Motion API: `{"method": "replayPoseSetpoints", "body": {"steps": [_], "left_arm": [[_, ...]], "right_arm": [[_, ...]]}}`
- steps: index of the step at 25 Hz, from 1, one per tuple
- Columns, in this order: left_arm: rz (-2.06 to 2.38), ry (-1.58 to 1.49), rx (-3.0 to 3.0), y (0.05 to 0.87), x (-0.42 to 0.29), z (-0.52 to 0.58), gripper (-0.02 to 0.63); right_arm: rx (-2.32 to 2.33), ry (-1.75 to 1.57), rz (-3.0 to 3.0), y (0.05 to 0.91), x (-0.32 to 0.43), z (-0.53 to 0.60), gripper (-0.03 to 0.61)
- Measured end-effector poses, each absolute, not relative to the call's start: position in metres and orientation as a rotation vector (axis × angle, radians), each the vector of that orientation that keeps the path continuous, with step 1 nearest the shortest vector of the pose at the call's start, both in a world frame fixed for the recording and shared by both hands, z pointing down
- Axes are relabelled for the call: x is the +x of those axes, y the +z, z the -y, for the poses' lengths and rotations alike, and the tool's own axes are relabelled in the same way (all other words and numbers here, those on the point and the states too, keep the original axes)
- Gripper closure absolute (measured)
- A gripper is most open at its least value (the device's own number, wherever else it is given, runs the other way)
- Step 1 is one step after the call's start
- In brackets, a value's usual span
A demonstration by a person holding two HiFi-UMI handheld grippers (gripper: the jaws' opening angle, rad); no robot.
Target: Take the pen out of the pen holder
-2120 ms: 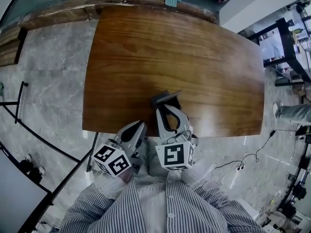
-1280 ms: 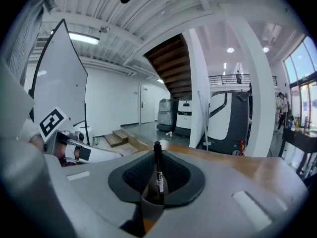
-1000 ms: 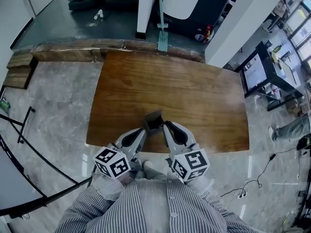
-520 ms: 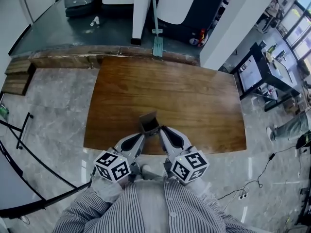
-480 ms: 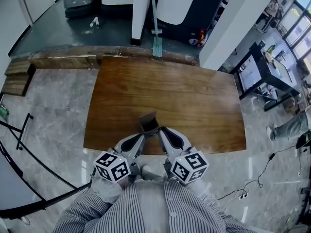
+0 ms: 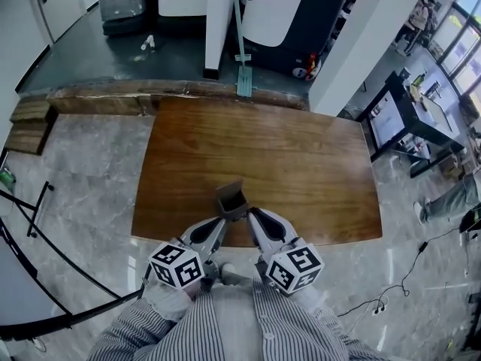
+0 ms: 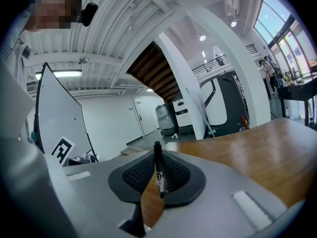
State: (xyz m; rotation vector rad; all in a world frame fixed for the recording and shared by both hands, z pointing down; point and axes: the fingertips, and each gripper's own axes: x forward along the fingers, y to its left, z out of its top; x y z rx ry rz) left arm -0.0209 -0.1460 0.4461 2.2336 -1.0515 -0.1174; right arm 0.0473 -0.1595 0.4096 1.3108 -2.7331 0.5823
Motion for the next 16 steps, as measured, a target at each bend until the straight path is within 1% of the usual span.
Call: {"method": "replayPoseSetpoints", "body": {"steps": [16], "left_arm": [[1.074,-0.120,2.212,0.447,-0.026,0.163,0.606]], "right_arm": [[1.272,0.615,2.752,0.412,0.048,0.177,0.534]]}}
